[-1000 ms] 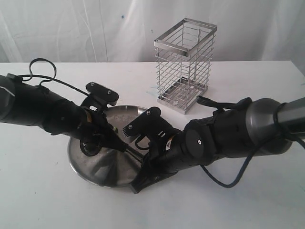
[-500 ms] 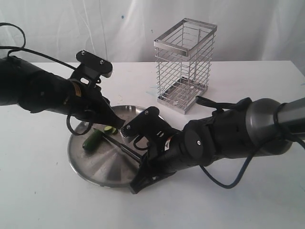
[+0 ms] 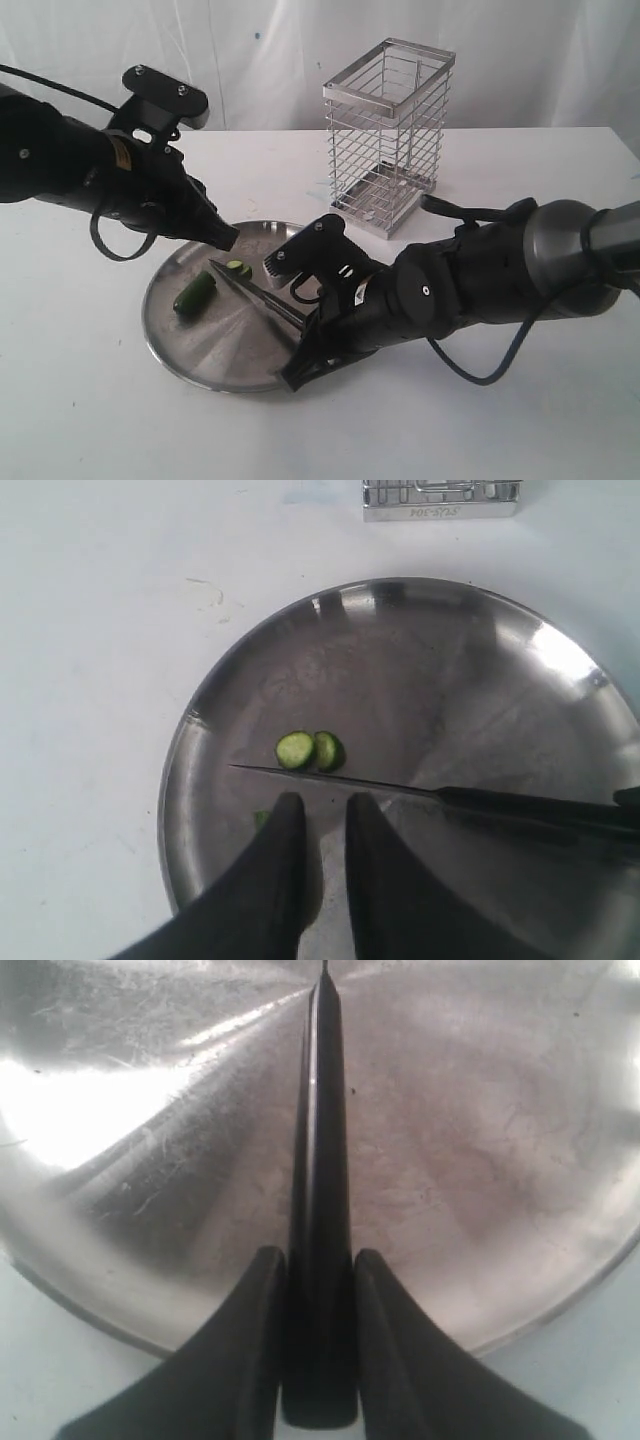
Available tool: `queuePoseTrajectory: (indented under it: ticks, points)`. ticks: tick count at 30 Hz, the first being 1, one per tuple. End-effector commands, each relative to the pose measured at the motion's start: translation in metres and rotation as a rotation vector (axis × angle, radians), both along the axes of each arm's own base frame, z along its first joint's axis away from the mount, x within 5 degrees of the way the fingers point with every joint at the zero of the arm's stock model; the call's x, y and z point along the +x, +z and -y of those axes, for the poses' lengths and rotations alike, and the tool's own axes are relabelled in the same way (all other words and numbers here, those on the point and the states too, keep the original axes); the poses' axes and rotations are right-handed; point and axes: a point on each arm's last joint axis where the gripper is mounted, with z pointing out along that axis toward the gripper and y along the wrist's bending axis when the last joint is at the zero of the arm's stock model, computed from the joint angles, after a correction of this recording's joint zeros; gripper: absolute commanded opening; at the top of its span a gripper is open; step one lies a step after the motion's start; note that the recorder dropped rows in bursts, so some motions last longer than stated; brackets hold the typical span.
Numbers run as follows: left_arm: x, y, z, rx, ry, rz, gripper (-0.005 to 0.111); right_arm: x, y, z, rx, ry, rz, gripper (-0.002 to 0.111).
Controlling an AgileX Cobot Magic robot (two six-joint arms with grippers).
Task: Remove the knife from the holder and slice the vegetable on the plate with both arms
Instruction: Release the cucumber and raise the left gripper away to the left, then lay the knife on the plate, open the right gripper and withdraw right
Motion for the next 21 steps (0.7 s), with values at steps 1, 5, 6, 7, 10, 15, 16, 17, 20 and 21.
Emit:
queuePoseTrajectory:
  ticks: [1, 5, 6, 7, 10, 15, 16, 17, 20, 21]
  points:
    - [-0.012, 0.009, -0.006, 0.004, 0.000, 0.002, 0.022, 0.002, 0.004, 0.002, 0.014, -0.021, -0.001, 0.001]
    - [-0.026, 0.013, -0.012, -0.008, 0.004, 0.016, 0.022, 0.002, 0.004, 0.002, 0.020, -0.028, 0.003, 0.018]
    - [-0.030, 0.015, -0.014, -0.014, 0.007, 0.021, 0.022, 0.002, 0.005, 0.002, 0.022, -0.029, 0.006, 0.023]
    - [-0.034, 0.017, -0.016, -0.027, 0.017, 0.024, 0.022, 0.003, 0.005, 0.002, 0.025, -0.030, 0.012, 0.028]
    - [-0.048, 0.025, -0.023, -0.056, 0.031, 0.048, 0.022, 0.004, 0.007, 0.002, 0.033, -0.033, 0.026, 0.038]
    - [-0.071, 0.041, -0.034, -0.104, 0.046, 0.103, 0.022, 0.005, 0.020, 0.002, 0.075, -0.046, 0.074, 0.042]
    - [-0.076, 0.043, -0.036, -0.121, 0.057, 0.111, 0.022, 0.005, 0.024, 0.002, 0.090, -0.056, 0.079, 0.042]
    - [-0.082, 0.046, -0.039, -0.136, 0.064, 0.118, 0.022, 0.005, 0.029, 0.002, 0.105, -0.065, 0.088, 0.042]
    - [-0.102, 0.049, -0.048, -0.169, 0.081, 0.137, 0.022, 0.002, 0.049, 0.005, 0.159, -0.084, 0.124, 0.042]
    - [-0.109, 0.050, -0.052, -0.184, 0.087, 0.144, 0.022, -0.001, 0.056, 0.008, 0.176, -0.085, 0.142, 0.042]
